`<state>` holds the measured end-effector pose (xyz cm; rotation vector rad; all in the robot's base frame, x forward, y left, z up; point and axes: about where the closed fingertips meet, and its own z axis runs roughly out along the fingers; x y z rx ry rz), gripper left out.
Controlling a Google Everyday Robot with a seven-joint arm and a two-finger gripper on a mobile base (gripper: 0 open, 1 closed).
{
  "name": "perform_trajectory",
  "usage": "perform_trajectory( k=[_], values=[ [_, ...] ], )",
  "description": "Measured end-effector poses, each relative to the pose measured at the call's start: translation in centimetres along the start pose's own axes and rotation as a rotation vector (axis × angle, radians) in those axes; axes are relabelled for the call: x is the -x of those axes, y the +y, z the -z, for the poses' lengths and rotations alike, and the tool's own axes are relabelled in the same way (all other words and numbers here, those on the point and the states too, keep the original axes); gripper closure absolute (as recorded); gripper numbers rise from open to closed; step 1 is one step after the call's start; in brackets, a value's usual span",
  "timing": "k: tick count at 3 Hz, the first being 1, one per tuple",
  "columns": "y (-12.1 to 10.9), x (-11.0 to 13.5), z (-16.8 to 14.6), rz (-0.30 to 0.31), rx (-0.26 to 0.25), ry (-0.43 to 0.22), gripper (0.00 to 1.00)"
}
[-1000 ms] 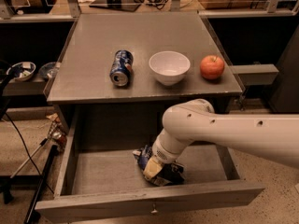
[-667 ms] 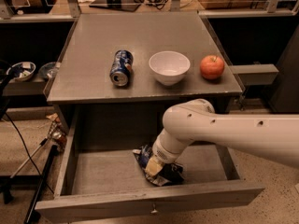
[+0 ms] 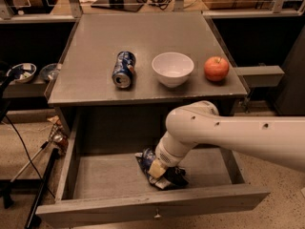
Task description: Pick blue chip bag from top drawer and place on counter
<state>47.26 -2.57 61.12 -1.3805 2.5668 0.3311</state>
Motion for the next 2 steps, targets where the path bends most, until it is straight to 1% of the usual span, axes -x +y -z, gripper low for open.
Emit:
perform_trajectory(
  k=[1,2],
  values=[
    [0.0,0.0,0.0,0.0,0.0,0.0,1.0],
    [-0.3,-0.2,2.7,-0.04,0.028,0.015,1.0]
  ],
)
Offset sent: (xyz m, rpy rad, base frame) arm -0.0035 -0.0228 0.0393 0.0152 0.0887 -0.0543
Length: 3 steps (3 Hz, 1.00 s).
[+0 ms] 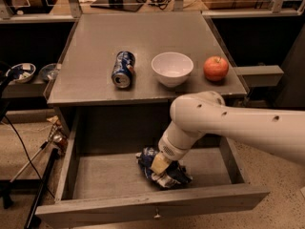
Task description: Pick blue chip bag from top drawer and place on counter
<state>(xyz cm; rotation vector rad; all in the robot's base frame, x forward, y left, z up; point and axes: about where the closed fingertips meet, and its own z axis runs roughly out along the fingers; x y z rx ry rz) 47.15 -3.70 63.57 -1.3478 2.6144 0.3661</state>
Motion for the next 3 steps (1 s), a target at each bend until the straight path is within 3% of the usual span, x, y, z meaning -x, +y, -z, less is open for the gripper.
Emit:
perform_trajectory(
  k=[2,3],
  values=[
    [0.1,0.8,6.1,-0.022,0.005,-0.001,1.0],
    [0.1,0.8,6.1,-0.022,0.005,-0.001,1.0]
  ],
)
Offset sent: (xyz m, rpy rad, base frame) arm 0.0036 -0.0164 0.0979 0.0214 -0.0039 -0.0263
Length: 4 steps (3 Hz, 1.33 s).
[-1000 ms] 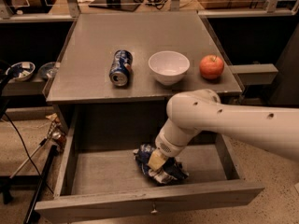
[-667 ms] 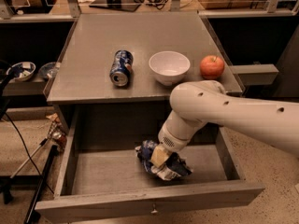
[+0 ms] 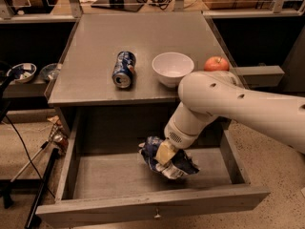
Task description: Pick blue chip bag from top drawer and place on counter
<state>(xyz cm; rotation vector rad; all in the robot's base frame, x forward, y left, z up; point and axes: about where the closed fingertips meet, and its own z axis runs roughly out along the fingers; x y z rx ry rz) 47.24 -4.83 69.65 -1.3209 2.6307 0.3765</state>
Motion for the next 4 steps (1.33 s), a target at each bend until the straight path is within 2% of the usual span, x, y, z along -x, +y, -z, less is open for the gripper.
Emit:
perform_trajectory(
  k=[1,2,3,4],
  values=[
    [-0.4,1.6,0.9,0.024,-0.005,-0.018,1.0],
    [0.5,4.3,3.4,0.09,0.007,-0.072,1.0],
    [3.3,7.2,6.7,0.211,0.03,-0.119,1.0],
    [3.2,7.2,6.7,0.211,0.03,-0.119,1.0]
  ],
)
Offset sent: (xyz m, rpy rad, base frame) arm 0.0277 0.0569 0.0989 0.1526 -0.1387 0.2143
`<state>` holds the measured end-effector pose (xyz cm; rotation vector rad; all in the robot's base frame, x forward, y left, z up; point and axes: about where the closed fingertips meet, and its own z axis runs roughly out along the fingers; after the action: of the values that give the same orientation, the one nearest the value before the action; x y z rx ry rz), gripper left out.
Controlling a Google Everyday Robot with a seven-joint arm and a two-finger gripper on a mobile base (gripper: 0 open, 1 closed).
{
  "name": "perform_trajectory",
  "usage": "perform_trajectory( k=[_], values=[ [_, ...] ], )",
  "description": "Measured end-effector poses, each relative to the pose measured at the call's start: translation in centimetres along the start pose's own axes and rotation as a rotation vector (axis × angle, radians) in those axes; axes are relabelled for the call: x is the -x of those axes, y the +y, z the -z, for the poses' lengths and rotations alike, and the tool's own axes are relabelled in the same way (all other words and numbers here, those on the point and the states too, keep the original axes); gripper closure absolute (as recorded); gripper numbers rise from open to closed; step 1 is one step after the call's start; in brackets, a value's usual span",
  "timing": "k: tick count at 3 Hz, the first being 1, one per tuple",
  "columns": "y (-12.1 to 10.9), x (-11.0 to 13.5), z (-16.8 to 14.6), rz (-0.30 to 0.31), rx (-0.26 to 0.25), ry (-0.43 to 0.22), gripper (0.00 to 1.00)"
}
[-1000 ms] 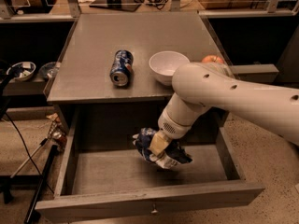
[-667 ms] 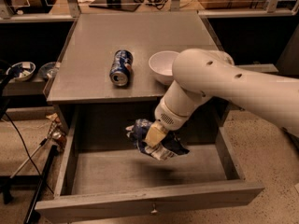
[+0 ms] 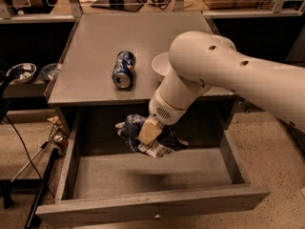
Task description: Pick blue chip bag from top drawer and place on counter
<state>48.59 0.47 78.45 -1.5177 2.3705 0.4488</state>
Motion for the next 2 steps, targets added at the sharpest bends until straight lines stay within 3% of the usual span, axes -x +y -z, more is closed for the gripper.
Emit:
perform_trajectory(
  k=[1,2],
  values=[
    [-1.2,0.5,-1.0,0.012,0.013,0.03,1.0],
    [-1.5,4.7,-0.2,0.093,0.017,0.018,1.0]
  ],
)
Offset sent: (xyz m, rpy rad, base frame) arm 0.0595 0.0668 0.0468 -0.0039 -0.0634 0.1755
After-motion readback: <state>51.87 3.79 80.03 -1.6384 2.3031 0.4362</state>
